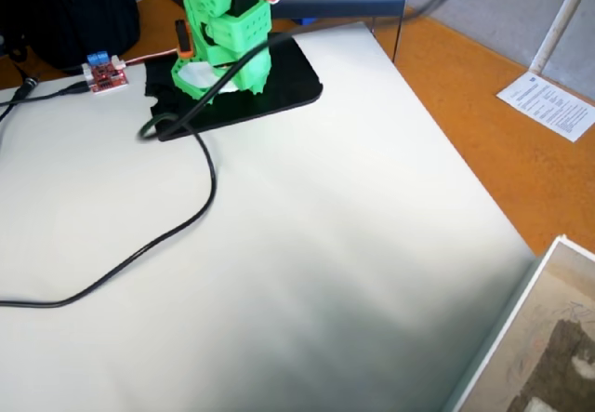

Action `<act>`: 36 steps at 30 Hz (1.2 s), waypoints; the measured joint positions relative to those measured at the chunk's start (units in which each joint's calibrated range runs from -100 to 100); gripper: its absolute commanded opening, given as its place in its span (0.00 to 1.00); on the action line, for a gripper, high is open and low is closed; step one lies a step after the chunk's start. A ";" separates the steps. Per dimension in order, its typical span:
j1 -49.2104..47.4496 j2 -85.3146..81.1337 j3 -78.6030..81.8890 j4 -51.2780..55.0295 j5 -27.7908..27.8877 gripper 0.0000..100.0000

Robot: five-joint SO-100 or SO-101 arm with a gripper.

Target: Remove orange objects from table

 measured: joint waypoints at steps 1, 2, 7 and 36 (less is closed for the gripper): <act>-3.61 -3.12 3.65 -1.39 0.20 0.02; -6.56 -6.43 7.87 -2.68 0.29 0.02; -12.38 -25.54 37.19 -7.25 0.78 0.02; -1.64 -46.16 56.96 17.09 -6.01 0.47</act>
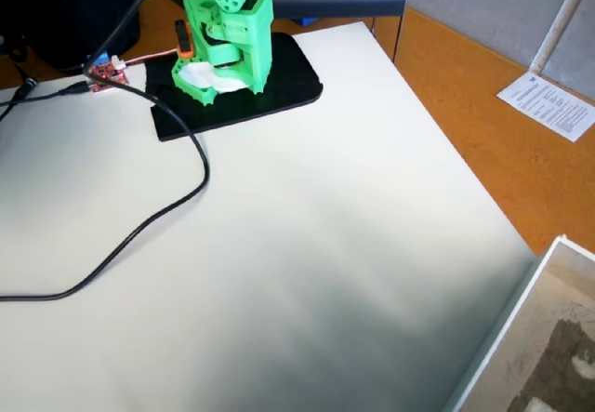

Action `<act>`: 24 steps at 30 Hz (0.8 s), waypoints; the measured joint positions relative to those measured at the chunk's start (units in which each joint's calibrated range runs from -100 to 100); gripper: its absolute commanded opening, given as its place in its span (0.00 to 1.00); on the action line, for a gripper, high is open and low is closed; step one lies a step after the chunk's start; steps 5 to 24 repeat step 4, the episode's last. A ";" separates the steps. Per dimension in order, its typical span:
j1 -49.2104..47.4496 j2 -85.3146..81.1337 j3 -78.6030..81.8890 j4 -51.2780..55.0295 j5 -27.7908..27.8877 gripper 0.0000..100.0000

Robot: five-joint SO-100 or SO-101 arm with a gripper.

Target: Remove orange objects from table

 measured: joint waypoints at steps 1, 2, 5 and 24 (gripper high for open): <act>2.54 -2.59 3.75 1.69 0.00 0.47; 5.74 -6.16 8.90 3.28 0.15 0.47; 14.02 -15.71 22.11 6.66 1.90 0.47; 14.02 -15.71 22.11 6.66 1.90 0.47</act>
